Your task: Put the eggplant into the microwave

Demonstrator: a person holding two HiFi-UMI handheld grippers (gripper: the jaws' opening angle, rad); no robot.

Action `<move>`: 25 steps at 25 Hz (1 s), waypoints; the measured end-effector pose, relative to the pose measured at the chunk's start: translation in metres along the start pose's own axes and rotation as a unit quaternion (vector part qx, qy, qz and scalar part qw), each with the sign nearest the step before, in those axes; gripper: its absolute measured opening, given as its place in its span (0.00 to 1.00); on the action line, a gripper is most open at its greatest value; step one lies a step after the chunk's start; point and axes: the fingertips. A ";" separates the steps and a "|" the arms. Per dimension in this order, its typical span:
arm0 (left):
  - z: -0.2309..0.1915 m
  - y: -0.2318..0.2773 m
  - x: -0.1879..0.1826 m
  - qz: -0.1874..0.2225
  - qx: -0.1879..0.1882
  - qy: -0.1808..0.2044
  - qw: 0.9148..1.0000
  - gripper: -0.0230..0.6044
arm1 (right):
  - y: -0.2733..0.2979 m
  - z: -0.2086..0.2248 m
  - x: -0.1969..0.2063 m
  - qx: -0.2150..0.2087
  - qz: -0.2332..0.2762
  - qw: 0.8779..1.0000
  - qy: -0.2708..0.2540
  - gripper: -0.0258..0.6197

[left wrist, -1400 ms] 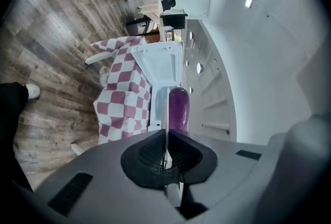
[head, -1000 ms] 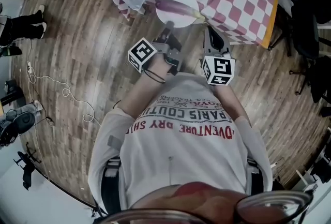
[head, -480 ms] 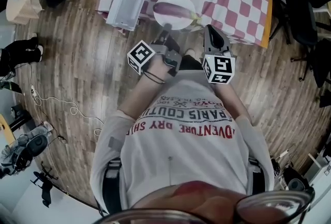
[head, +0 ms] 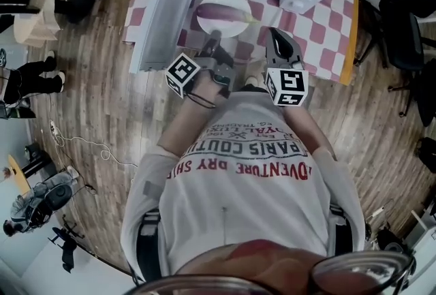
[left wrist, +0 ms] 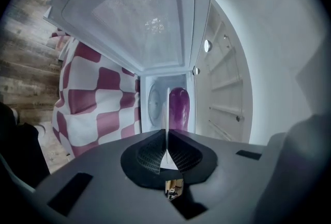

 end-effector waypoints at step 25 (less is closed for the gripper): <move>-0.009 0.150 -0.037 -0.049 -0.031 0.026 0.998 0.09 | 0.072 0.063 0.005 0.046 -0.037 0.998 0.030 0.08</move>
Point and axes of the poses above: the fingertips, and each gripper's own axes: y forward along the fingers, z to its right, x out of its underside, and after that the axes turned 12 degrees about -x, right-handed
